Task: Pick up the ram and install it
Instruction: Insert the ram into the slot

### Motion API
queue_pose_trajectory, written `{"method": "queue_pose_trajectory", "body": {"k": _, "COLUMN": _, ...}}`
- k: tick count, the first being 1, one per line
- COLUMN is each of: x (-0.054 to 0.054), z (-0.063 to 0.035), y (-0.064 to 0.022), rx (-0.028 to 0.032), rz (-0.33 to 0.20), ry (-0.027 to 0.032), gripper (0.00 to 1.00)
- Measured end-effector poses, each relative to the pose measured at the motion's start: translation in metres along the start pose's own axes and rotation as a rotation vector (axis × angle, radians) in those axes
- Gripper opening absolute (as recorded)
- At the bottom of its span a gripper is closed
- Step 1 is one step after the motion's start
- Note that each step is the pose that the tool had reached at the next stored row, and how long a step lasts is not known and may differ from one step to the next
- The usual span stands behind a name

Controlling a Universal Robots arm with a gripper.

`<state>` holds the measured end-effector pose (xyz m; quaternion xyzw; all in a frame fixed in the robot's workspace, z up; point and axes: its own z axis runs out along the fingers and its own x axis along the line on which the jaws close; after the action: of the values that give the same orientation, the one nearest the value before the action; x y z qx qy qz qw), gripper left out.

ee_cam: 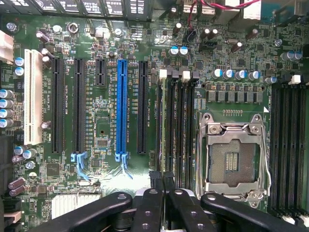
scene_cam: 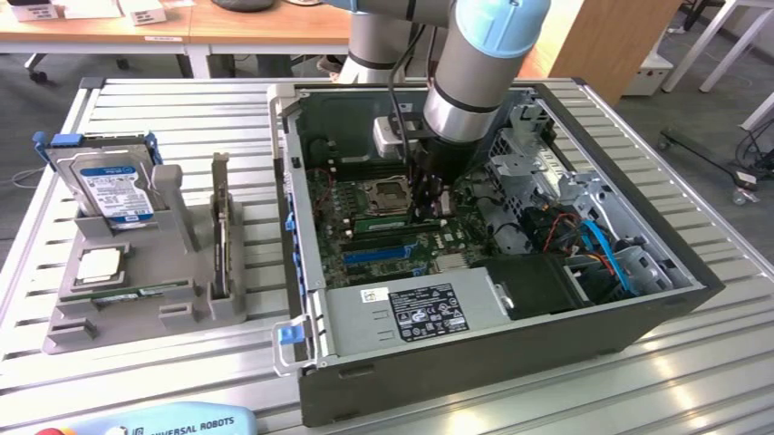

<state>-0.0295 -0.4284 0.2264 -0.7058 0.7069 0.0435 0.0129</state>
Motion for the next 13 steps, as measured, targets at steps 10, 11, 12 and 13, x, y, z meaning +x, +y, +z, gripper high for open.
{"method": "queue_pose_trajectory", "body": {"k": 10, "x": 0.0002, "z": 0.0018, "y": -0.0003, "rx": 0.0, "rz": 0.0, "ry": 0.0001, "gripper": 0.12}}
{"method": "queue_pose_trajectory", "body": {"k": 11, "x": 0.0002, "z": 0.0021, "y": -0.0003, "rx": 0.0, "rz": 0.0, "ry": 0.0001, "gripper": 0.12}}
{"method": "queue_pose_trajectory", "body": {"k": 12, "x": 0.0002, "z": 0.0026, "y": -0.0003, "rx": 0.0001, "rz": 0.0, "ry": 0.0001, "gripper": 0.12}}
{"method": "queue_pose_trajectory", "body": {"k": 13, "x": 0.0003, "z": 0.0033, "y": -0.0004, "rx": 0.0002, "rz": 0.0, "ry": 0.0001, "gripper": 0.12}}
